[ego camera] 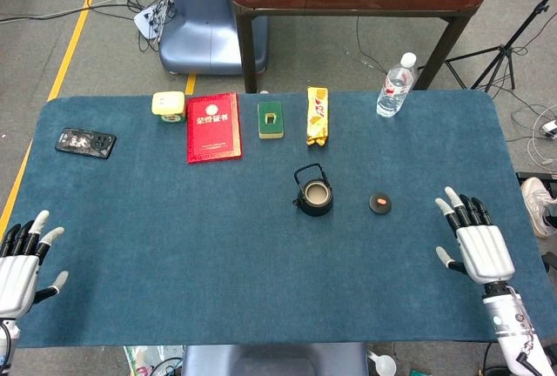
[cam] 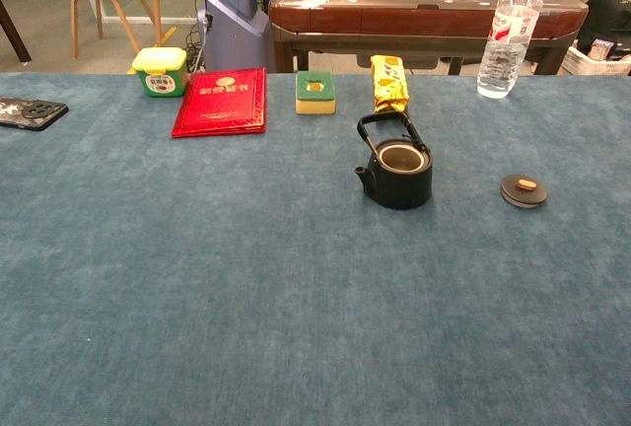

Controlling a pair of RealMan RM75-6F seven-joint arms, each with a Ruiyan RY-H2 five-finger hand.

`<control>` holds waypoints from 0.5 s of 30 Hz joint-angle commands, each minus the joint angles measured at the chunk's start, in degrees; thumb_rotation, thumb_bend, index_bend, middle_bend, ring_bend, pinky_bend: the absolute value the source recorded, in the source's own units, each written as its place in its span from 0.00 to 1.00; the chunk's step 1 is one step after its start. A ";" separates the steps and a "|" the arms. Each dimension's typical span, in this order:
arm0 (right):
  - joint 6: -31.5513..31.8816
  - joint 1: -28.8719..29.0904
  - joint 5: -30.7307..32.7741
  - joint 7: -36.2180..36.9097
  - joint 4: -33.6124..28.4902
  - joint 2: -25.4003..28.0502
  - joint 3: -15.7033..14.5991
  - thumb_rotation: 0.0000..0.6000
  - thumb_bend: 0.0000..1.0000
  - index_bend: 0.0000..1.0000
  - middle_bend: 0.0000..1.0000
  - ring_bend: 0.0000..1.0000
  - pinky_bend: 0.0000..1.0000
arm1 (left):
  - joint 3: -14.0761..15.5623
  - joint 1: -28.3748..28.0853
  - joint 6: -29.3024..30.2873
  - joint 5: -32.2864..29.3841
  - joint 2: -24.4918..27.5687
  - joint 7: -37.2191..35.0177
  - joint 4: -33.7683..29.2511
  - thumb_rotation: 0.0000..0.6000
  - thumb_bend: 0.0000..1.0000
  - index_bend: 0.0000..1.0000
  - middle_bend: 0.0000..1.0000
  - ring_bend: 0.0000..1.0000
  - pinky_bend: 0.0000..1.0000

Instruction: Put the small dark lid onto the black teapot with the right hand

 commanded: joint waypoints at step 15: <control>-3.34 2.67 2.73 -2.86 -3.03 0.99 1.19 1.00 0.29 0.09 0.00 0.00 0.00 | -0.21 -0.91 -0.69 0.90 0.60 0.40 -1.54 1.00 0.26 0.20 0.00 0.00 0.00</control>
